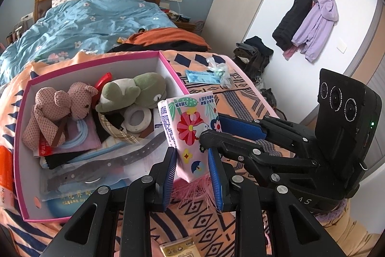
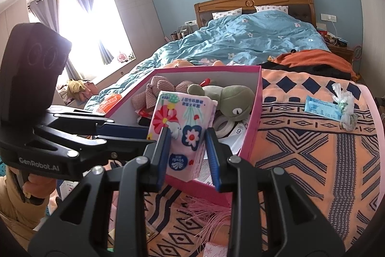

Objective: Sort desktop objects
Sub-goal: 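Carry the floral tissue pack toward the pink box with both grippers, then lower the floral tissue pack into the pink box with both grippers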

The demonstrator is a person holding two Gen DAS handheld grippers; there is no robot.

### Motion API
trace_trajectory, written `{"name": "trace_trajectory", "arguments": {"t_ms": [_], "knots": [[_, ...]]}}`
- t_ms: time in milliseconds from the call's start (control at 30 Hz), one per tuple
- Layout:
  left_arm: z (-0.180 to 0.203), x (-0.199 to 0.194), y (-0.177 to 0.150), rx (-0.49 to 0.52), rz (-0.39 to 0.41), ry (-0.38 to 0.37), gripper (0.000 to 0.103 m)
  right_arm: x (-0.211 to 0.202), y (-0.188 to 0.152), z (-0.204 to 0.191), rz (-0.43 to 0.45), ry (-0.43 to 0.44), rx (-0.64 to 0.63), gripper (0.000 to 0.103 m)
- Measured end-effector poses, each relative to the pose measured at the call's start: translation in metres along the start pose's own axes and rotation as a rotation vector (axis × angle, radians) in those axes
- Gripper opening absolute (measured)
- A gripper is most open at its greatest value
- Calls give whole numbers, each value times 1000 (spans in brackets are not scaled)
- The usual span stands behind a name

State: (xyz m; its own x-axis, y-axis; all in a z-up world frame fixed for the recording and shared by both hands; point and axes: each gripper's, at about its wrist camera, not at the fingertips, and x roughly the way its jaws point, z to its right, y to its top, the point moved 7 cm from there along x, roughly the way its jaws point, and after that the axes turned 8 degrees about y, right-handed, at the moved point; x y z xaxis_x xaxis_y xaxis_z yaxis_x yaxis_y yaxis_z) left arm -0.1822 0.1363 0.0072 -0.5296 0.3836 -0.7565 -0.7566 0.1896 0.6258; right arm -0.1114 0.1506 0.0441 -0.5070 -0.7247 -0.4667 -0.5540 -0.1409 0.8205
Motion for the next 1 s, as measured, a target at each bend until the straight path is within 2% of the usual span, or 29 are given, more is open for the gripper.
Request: {"name": "trace_trajectory", "arguments": {"t_ms": [1000], "knots": [[-1, 10, 3, -18, -3, -10, 26, 4, 2, 9, -12, -34, -7, 32]]}}
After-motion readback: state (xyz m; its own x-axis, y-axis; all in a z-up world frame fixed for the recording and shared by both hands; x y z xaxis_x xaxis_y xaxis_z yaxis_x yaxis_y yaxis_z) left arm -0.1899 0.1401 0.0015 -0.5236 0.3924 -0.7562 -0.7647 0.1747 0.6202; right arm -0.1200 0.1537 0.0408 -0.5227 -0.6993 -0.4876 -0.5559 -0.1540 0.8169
